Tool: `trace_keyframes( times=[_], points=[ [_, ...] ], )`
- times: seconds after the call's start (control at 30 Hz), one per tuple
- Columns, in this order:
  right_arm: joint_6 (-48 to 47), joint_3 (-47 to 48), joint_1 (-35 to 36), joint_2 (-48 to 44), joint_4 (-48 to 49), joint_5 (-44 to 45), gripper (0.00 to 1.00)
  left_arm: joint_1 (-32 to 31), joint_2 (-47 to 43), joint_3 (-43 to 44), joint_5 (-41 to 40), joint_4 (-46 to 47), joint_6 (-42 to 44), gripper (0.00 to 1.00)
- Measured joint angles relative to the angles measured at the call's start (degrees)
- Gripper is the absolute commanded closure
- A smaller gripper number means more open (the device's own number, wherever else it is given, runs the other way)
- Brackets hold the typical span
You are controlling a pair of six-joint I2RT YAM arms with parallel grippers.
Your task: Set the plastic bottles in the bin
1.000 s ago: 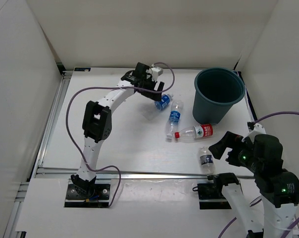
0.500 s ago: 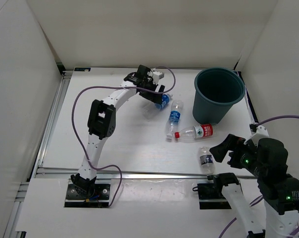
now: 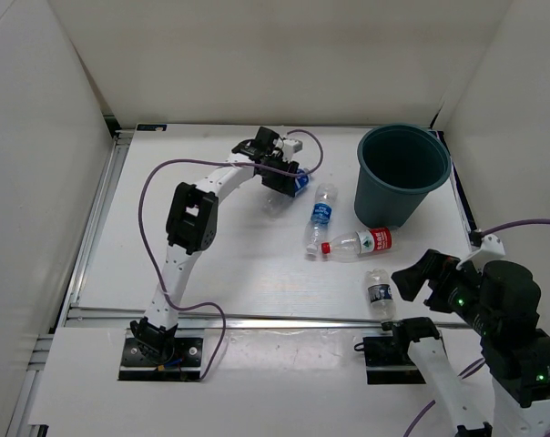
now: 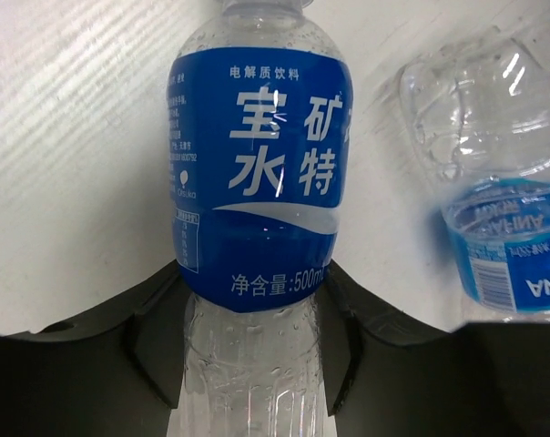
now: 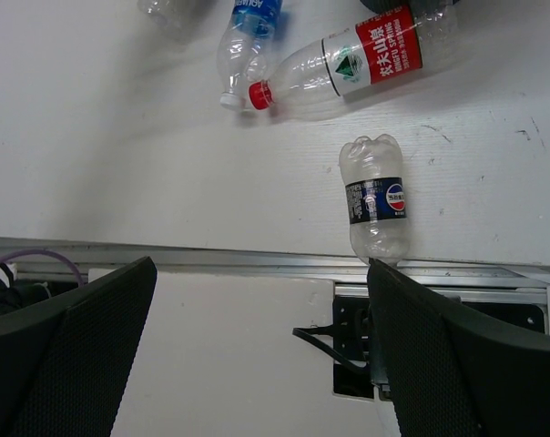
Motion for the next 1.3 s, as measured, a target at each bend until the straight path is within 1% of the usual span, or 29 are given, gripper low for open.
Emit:
trace_keyframes(
  times=[0.03,0.13,0.23,0.3,0.33,0.43,0.57,0.63,0.77,0.87,0.93,1.07,1.1,1.2,1.3],
  points=[
    [0.0,0.0,0.0,0.0,0.0,0.1,0.0,0.0,-0.7,-0.7,-0.1,-0.3,-0.4,0.61],
    [0.0,0.0,0.1,-0.6,0.0,0.1,0.0,-0.1,-3.2,-2.3,-1.5,-1.5,-2.1,0.61],
    [0.1,0.0,0.1,-1.6,-0.1,0.1,0.0,-0.1,-7.0,-1.4,-3.1,-2.1,-4.4,0.6],
    [0.3,0.1,0.1,-2.4,-0.2,0.1,0.0,-0.2,-9.8,2.6,-4.3,-2.8,-6.5,0.58],
    [0.6,0.1,0.1,-2.8,-0.3,0.1,0.0,-0.2,-11.0,6.1,-4.7,-2.8,-7.7,0.57],
    [1.5,0.6,0.1,-4.1,-0.5,0.0,0.0,-0.7,-15.1,14.4,-5.7,0.7,-11.3,0.56],
    [3.0,2.4,0.3,-5.7,-0.8,0.7,0.0,-3.0,-22.0,19.1,-6.1,7.2,-16.2,0.56],
    [3.8,3.5,0.9,-6.6,-0.8,1.3,0.0,-5.3,-23.3,21.4,-6.1,11.0,-18.4,0.54],
    [5.6,6.1,3.0,-7.8,-1.0,3.0,0.0,-10.5,-20.8,25.7,-6.0,18.4,-23.3,0.52],
    [7.1,8.0,5.0,-8.1,-1.1,4.4,0.0,-13.7,-16.6,25.5,-5.8,23.6,-26.6,0.49],
    [8.1,9.4,6.1,-8.1,-1.1,5.2,0.0,-15.1,-13.7,24.1,-5.9,26.6,-28.3,0.49],
    [9.4,11.4,8.2,-8.3,-1.0,6.1,0.0,-16.5,-7.8,22.1,-6.1,31.4,-31.3,0.46],
    [9.8,11.5,8.5,-8.5,-1.1,6.2,0.0,-16.7,-7.0,21.2,-6.3,32.5,-31.9,0.46],
    [10.4,11.6,9.1,-8.9,-1.1,6.2,0.0,-16.7,-4.8,19.4,-6.5,36.5,-34.1,0.41],
    [10.6,11.6,9.2,-9.0,-1.1,6.1,0.0,-16.7,-3.3,19.4,-7.3,41.5,-36.3,0.41]
  ],
)
